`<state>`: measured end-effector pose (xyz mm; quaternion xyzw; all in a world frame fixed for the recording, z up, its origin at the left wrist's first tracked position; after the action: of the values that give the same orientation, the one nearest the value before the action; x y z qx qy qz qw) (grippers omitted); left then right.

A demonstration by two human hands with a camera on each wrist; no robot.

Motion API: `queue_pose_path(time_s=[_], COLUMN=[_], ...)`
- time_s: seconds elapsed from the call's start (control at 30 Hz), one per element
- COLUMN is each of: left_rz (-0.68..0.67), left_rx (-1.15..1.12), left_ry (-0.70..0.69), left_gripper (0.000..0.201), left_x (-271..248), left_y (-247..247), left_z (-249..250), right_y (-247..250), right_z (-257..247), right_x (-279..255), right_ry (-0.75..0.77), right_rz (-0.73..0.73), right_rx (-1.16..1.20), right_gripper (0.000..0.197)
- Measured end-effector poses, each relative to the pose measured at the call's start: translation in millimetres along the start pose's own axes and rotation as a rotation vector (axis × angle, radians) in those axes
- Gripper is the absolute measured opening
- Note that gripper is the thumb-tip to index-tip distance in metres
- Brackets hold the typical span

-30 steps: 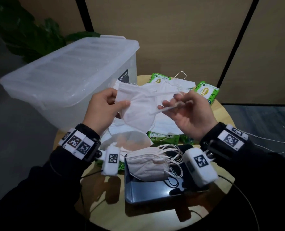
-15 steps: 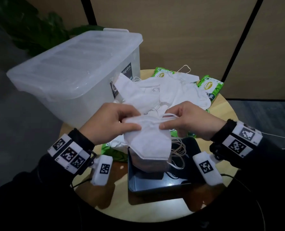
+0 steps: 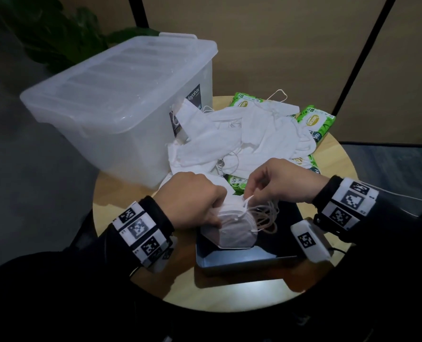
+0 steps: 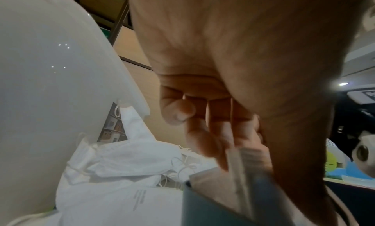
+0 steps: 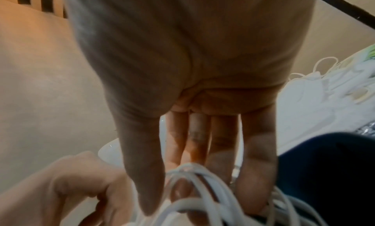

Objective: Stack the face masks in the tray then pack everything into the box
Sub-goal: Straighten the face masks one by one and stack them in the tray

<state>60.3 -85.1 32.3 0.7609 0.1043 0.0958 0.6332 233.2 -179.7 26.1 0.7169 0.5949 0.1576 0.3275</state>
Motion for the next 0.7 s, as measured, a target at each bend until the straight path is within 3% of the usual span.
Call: queue_pose_path(time_s=[0.13,0.2,0.27,0.33,0.57,0.7], left_rz=[0.044,-0.04,-0.155,-0.185,0.035,0.064], left_rx=[-0.213,-0.238,-0.198,-0.147,-0.052,-0.089], left_ry=[0.022,0.023,0.036,0.036,0.006,0.024], left_gripper=[0.079,0.096,0.084,0.063,0.031,0.033], left_x=[1.5,1.8,2.5,3.0,6.9,12.8], left_y=[-10.8,-22.2,-30.4,-30.9,-15.9,-15.2], left_z=[6.2,11.1,13.9,15.6,31.0,35.2], right_y=[2.2,7.5,13.5,15.0,-3.2,-6.1], right_z=[2.0,1.6,3.1,6.6,9.0,8.5], right_x=[3.6,5.0,7.1,8.7,5.1,3.4], right_ry=[0.005,0.019,0.035,0.028,0.032,0.05], right_rz=[0.049,0.139,0.215,0.198,-0.105,-0.169], right_rx=[0.095,0.144,0.165,0.113,-0.223,-0.326], right_gripper=[0.016,0.015,0.018,0.025,0.06,0.066])
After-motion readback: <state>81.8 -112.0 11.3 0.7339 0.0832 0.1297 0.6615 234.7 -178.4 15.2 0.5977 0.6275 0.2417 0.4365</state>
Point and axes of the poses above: each hand's wrist, its own x-axis towards the middle knuckle, its own y-axis out of the back of the hand, z = x × y, the point moved 4 cm from there along x, towards the middle knuckle, and after that the axes turned 9 degrees about z, right-handed, at the moved point
